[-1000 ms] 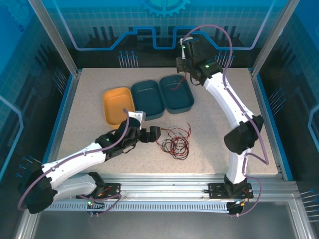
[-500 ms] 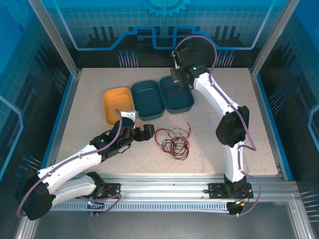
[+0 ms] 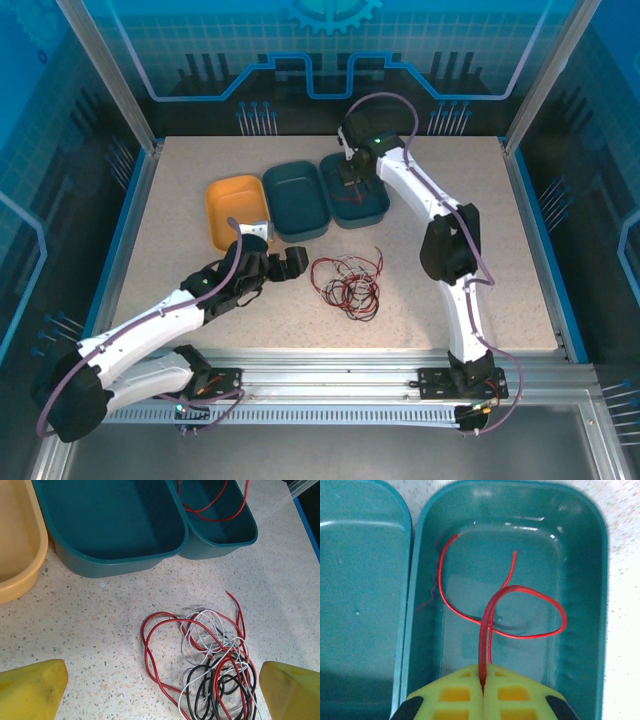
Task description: Untangle the cables
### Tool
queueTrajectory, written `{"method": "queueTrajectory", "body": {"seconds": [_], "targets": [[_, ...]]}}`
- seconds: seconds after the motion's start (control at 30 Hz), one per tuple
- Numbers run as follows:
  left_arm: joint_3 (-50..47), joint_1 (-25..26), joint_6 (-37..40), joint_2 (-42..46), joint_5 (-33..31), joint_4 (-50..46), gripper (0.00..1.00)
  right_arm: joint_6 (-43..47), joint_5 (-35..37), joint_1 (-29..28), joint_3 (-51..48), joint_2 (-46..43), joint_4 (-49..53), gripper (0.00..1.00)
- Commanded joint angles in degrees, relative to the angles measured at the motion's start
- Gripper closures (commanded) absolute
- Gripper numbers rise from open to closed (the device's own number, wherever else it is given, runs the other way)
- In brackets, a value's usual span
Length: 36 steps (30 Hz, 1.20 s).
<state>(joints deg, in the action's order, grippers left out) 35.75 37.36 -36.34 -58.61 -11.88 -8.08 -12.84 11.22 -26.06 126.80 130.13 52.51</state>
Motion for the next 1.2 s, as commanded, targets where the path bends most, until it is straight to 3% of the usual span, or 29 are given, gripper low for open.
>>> {"method": "queueTrajectory", "body": {"seconds": [0.0, 0.23, 0.57, 0.87, 1.0, 1.17], "targets": [[-1.3, -0.5, -1.6, -0.3, 1.2, 1.0, 0.01, -1.2, -1.2, 1.0, 5.4, 4.6, 6.3, 1.0], [-2.0, -0.7, -3.8, -0.2, 0.1, 0.7, 0.01, -1.5, 1.1, 1.8, 7.9, 9.7, 7.9, 1.0], [-1.8, -0.7, -4.2, 0.8, -1.6, -0.9, 0.01, -2.3, -1.0, 3.0, 13.0, 16.2, 8.7, 1.0], [-4.0, -0.6, -6.5, 2.8, -2.7, 1.9, 0.01, -1.6, -2.3, 3.1, 13.7, 15.4, 9.5, 1.0], [-4.6, -0.6, -6.8, 3.9, -3.5, 1.9, 0.01, -1.7, -2.1, 3.0, 13.0, 11.9, 9.9, 0.87], [-4.8, -0.7, -6.6, 4.0, -3.2, 2.1, 0.01, -1.4, 0.1, 2.5, 10.5, 6.0, 9.9, 0.64]]}}
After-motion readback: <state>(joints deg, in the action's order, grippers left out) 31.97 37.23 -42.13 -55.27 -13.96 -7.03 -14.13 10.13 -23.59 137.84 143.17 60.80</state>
